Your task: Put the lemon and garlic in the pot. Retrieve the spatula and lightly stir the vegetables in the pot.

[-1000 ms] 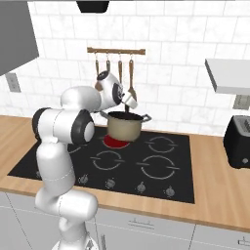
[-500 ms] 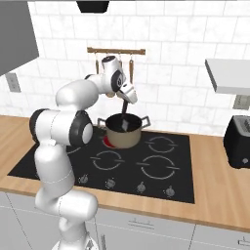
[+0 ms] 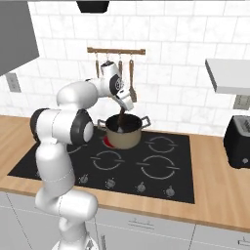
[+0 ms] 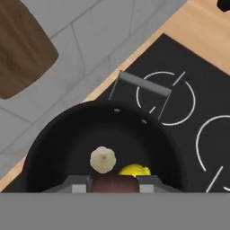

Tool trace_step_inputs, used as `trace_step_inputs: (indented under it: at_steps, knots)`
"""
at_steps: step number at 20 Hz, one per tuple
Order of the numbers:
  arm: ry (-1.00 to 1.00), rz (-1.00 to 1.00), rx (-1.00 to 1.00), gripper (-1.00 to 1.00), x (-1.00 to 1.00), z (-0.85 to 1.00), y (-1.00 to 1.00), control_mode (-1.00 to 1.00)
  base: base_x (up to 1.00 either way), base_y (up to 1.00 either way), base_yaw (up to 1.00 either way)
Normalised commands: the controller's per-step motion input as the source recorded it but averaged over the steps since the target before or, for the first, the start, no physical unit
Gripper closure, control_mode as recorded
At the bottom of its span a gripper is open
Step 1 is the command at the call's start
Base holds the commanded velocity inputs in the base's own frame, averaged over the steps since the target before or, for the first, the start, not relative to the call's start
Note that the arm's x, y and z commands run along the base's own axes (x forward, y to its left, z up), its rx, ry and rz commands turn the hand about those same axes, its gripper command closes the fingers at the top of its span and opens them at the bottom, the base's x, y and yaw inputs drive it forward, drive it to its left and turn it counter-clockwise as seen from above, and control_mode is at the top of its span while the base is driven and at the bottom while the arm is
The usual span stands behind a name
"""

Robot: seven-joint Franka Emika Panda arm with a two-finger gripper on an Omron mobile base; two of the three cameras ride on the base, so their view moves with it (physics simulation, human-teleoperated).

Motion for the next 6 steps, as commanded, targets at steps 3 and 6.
trace_step_inputs:
  at_steps: [3, 6]
  knots:
    - [-0.11, 0.00, 0.00, 1.00, -0.01, -0.69, 0.16, -1.00, 0.00, 0.00, 0.00]
    - [-0.02, 0.00, 0.00, 1.00, -0.17, -0.37, 0.42, -1.00, 0.00, 0.00, 0.00]
